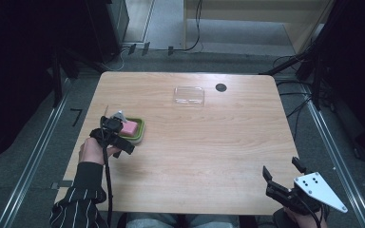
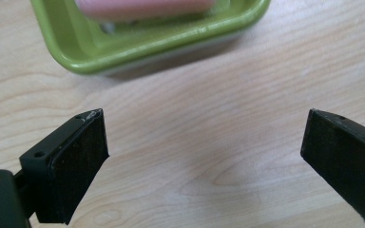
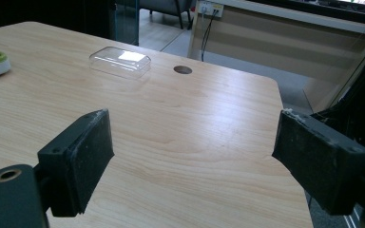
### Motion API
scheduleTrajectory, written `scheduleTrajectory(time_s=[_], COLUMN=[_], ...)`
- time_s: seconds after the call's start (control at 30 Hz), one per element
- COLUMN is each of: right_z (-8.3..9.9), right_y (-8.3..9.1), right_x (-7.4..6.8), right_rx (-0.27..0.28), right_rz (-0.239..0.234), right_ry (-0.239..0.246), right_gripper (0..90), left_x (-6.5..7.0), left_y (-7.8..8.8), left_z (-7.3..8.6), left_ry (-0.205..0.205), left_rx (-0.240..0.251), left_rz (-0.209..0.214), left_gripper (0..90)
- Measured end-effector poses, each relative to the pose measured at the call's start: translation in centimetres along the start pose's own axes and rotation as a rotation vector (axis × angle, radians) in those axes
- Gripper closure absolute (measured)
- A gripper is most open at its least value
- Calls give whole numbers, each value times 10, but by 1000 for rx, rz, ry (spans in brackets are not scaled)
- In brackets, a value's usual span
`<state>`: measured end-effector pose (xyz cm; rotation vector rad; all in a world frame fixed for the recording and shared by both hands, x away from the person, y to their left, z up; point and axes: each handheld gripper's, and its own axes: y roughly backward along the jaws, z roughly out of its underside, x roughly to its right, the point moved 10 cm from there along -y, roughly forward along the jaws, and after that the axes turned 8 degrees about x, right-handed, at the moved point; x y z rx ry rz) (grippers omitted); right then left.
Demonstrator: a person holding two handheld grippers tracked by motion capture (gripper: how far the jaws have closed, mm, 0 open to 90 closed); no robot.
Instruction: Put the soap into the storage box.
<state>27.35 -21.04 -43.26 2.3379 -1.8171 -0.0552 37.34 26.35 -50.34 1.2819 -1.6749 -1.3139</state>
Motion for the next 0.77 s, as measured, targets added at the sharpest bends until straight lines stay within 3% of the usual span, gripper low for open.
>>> scheduleTrajectory(time_s=[0.13, 0.2, 0.3, 0.5, 0.77], right_z=[0, 0, 0, 0, 0], right_y=[0, 0, 0, 0, -1], right_x=[0, 0, 0, 0, 1], right_rx=[0, 0, 0, 1, -1], right_rz=[0, -1, 0, 1, 2], right_ry=[1, 2, 0, 0, -3], right_gripper=[135, 135, 135, 135, 135], left_x=[2, -3, -5, -8, -10], left_y=[-4, -5, -7, -17, -22], left_z=[10, 14, 21, 38, 34], left_ry=[10, 19, 38, 50, 37], left_rx=[5, 9, 29, 15, 50], left_rz=[33, 6, 14, 8, 1], left_gripper=[21, 18, 18, 18, 20])
